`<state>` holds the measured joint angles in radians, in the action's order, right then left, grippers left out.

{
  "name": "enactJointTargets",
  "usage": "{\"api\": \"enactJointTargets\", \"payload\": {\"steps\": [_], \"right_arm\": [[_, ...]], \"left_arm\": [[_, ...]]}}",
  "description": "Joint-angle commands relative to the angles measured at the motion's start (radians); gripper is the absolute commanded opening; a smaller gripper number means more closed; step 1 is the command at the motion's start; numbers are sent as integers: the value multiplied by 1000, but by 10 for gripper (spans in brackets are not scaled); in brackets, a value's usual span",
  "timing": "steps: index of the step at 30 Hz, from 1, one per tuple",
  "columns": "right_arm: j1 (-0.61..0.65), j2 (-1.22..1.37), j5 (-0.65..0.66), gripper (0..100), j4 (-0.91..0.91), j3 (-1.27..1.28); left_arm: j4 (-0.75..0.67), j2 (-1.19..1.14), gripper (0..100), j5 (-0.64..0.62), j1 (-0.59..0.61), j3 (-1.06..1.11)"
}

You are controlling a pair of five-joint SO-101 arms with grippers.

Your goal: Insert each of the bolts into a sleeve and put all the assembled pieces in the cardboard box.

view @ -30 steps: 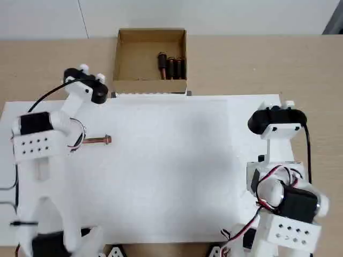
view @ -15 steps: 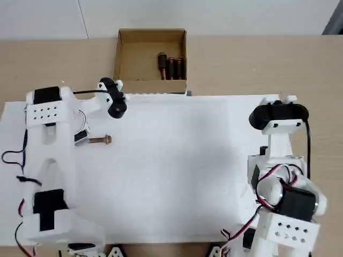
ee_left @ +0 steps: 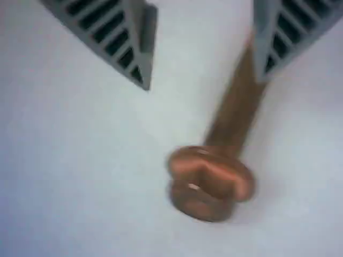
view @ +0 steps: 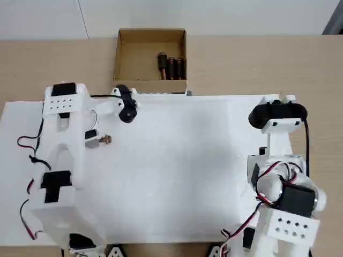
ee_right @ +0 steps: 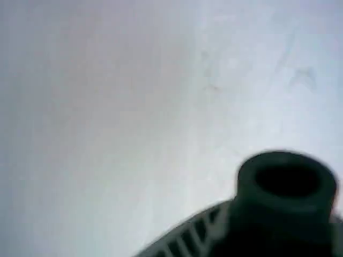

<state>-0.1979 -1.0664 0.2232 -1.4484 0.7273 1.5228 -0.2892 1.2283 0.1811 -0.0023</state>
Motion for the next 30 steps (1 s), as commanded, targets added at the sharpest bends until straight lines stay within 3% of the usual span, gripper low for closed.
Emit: {"api": "enactJointTargets", "payload": {"steps": [1, 9, 19, 23, 30], "right_arm": [[-12, 2, 11, 4, 25, -6], [-12, 2, 11, 5, 25, -6], [-12, 2, 11, 5, 25, -8], [-12, -7, 11, 5, 33, -14], [-10, -7, 11, 8, 47, -52]], "left_arm": [[-25, -28, 119, 6, -6, -71], [-41, -118, 116, 6, -8, -84], [-98, -175, 6, 5, -51, -84], [-97, -172, 5, 5, -57, -84], [64, -40, 5, -2, -84, -116]]}}
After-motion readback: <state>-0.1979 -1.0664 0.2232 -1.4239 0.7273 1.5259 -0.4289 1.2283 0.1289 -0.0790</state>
